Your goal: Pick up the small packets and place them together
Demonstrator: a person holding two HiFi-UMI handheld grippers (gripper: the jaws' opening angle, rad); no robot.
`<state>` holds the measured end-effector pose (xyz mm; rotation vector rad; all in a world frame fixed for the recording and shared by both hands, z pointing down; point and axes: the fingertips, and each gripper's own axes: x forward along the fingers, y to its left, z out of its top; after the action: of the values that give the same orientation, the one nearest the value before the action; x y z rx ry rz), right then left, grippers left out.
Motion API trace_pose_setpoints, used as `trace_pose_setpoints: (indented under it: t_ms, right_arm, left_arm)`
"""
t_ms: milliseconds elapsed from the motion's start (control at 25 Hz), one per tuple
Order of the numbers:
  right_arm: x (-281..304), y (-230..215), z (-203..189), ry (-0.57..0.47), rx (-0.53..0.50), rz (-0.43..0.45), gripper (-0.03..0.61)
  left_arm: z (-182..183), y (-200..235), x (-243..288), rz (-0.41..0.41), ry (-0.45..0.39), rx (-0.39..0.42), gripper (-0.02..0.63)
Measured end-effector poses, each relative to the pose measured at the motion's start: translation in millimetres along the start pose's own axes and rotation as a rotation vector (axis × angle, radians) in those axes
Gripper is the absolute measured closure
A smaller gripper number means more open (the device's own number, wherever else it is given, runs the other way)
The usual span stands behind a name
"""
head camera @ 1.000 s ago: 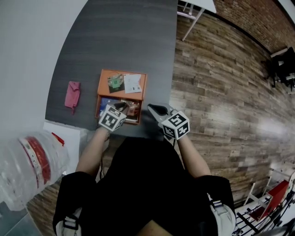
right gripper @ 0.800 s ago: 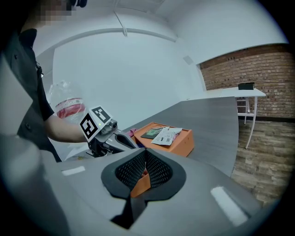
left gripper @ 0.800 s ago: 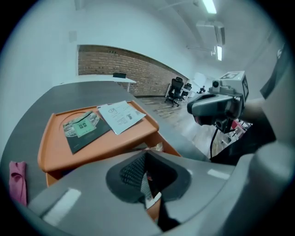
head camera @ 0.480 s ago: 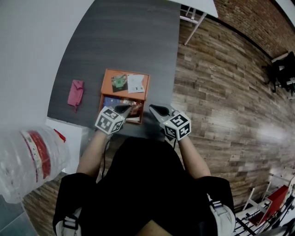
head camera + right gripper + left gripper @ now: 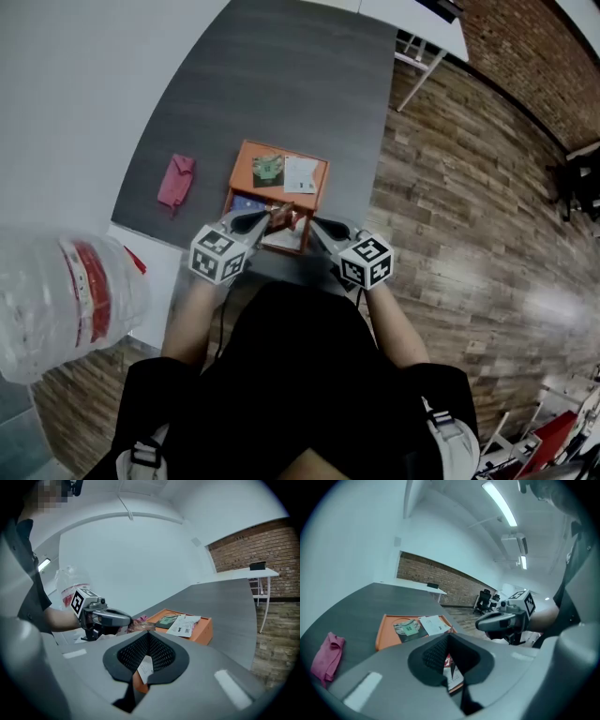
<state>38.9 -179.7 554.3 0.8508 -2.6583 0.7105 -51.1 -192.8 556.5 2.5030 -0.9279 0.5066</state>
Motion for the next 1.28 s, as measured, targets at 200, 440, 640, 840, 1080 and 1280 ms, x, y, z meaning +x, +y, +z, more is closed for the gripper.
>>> trace_pose_setpoints:
  t_ms: [200, 440, 640, 840, 1080, 1280]
  right_arm:
    - [13.7, 8.2, 5.9, 0.011, -0.027, 0.043, 0.574]
    - [19.1, 6.8, 7.3, 0.025, -0.043, 0.057, 0.575]
    - [18.6, 2.0, 5.8, 0.027, -0.039, 0.051, 0.574]
    - [15.2, -4.1, 3.3, 0.032, -0.042, 0.024, 0.574]
    - [11.4, -10.9, 3.5, 0.046, -0.067, 0.006, 0.574]
    - [14.7, -9.2, 2.7, 0.049, -0.061, 0.017, 0.574]
  left_arm:
    - [16.8, 31.3, -15.0, 0.133, -0.126, -0.042, 0.614]
    - [30.5, 70.6, -17.7, 0.228, -0.288, -0.277, 0.614]
    - [25.6, 107.3, -8.3, 0.245, -0.413, -0.588, 0.614]
    - [13.9, 133.1, 4.4, 0.269, -0.464, -0.786, 0.614]
    - [2.3, 143.7, 24.0, 0.34, -0.385, -0.811, 0.614]
    - [-3.1, 151.5, 28.1, 0.414, -0.324, -0.769, 0.606]
